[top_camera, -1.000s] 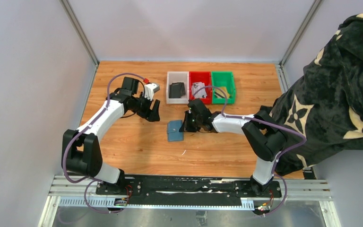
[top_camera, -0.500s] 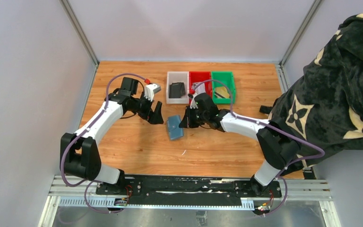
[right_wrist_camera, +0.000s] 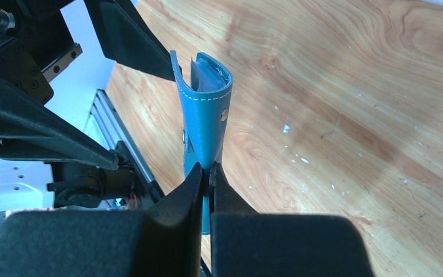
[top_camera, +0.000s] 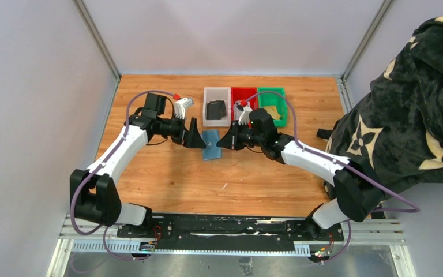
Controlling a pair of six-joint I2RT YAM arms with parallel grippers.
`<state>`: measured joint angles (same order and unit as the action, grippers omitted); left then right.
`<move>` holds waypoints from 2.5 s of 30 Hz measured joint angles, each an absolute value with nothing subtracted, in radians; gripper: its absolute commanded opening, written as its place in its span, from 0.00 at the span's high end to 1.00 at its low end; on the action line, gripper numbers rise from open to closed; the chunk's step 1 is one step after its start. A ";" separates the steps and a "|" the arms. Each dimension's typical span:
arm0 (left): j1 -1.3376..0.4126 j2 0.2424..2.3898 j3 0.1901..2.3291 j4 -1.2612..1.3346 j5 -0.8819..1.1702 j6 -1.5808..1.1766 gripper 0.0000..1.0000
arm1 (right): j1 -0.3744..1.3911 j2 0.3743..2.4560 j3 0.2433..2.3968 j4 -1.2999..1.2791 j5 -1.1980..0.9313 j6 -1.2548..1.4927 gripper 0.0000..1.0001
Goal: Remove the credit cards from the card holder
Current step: Pick up the card holder from the center of the board, then open the card holder.
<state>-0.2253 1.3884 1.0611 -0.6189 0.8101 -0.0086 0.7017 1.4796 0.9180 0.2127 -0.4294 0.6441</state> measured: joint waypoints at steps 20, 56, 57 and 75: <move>-0.225 1.234 1.060 -0.464 0.804 -0.216 0.25 | 0.684 1.396 0.918 0.323 -0.490 0.778 1.00; -0.225 1.221 1.085 -0.447 0.807 -0.284 0.26 | 0.678 1.368 0.917 0.344 -0.514 0.816 1.00; -0.225 1.220 1.085 -0.448 0.807 -0.284 0.25 | 0.678 1.368 0.917 0.345 -0.514 0.817 1.00; -0.225 1.192 1.080 -0.469 0.800 -0.297 0.23 | 0.678 1.343 0.917 0.349 -0.517 0.821 1.00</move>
<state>-0.2253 1.1915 1.0798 -0.4690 0.8001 -0.2970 0.6781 1.3434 0.9169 0.3492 -0.5171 0.8211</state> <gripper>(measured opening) 0.804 0.034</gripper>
